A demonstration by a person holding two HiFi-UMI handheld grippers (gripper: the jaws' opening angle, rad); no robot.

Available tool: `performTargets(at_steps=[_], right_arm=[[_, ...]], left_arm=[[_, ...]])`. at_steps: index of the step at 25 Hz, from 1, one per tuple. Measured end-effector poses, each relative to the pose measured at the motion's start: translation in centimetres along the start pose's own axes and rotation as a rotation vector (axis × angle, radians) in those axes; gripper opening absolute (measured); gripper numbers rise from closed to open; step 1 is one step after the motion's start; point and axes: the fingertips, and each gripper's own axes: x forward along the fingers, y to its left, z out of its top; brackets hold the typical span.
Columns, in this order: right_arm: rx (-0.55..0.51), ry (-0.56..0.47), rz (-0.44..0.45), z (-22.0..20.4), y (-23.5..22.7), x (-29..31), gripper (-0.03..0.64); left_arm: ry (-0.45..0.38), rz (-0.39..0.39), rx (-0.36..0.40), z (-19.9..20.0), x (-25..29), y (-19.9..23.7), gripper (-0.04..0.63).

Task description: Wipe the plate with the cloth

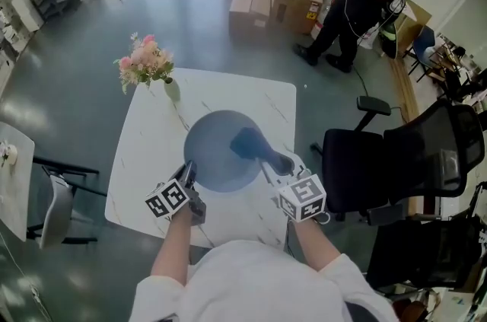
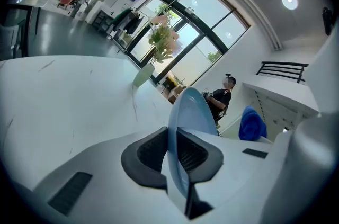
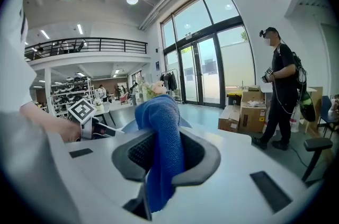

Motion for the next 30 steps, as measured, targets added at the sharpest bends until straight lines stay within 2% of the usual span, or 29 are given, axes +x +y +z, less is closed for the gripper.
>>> performTargets(at_steps=[12,20,30], right_arm=[[0.039,0.054,-0.024,-2.6,-0.5,-0.8,0.092],[0.052,0.060,-0.054,-3.2,-1.3,-1.4,0.092],[0.057,0.073,-0.067,-3.4,-1.6,-1.4,0.092]], left_arm=[[0.085,0.103,-0.113,-2.6,3.3,4.4,0.048],[0.111,0.157,-0.185,-3.7,4.4,6.3,0.048],[0.144,0.201,-0.230,-4.6,5.1,8.0,0.047]])
